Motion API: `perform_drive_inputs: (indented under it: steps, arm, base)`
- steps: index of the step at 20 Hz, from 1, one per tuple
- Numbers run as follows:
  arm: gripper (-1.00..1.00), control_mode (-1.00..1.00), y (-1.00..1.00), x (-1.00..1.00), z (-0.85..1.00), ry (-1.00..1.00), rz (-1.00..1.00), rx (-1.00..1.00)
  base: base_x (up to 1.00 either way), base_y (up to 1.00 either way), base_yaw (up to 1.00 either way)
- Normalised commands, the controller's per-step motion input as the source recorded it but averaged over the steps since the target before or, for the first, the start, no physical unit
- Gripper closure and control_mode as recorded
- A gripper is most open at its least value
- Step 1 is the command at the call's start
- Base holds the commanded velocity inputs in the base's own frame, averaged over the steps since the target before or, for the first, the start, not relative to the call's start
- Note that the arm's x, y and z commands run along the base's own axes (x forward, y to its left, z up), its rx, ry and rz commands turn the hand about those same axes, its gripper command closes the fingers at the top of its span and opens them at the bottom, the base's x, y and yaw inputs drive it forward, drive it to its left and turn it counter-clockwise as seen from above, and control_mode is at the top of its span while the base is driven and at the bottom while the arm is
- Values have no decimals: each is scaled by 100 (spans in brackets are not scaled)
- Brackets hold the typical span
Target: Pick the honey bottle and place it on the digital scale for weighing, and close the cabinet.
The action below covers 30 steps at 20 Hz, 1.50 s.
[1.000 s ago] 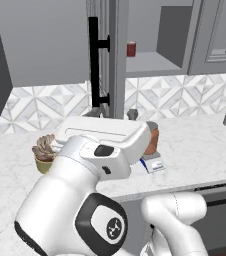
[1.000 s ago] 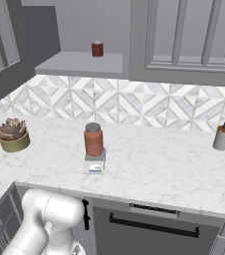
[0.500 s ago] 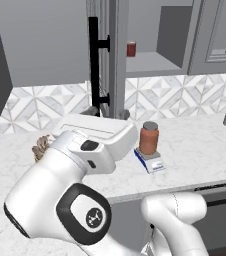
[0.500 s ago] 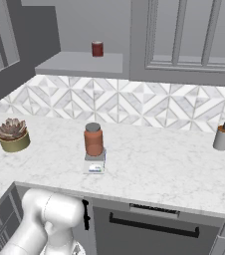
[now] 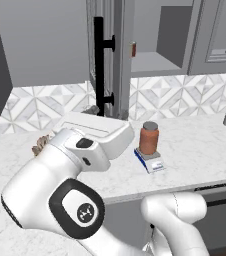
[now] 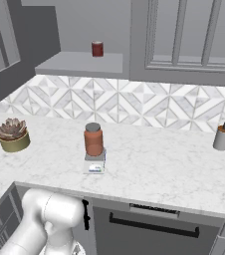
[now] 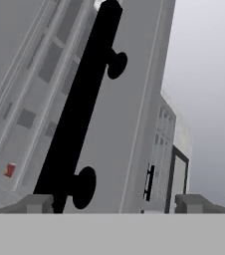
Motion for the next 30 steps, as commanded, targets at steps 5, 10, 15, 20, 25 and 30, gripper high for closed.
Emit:
perform_drive_inputs:
  steps: [5,10,15,20,25,30]
  arm:
    - [-100,-100,-41,15,0,0,-13,0]
    - [-100,-100,-59,27,0,1,-9,0]
    - [-100,-100,-68,31,0,2,-1,0]
    - [-100,-100,-63,25,0,2,0,0]
    - [-100,-100,-63,23,0,2,0,0]
    - [-100,-100,-60,34,0,8,1,0]
  base:
    - [0,0,0]
    - [0,0,0]
    - [0,0,0]
    - [0,0,0]
    - [0,0,0]
    - [0,0,0]
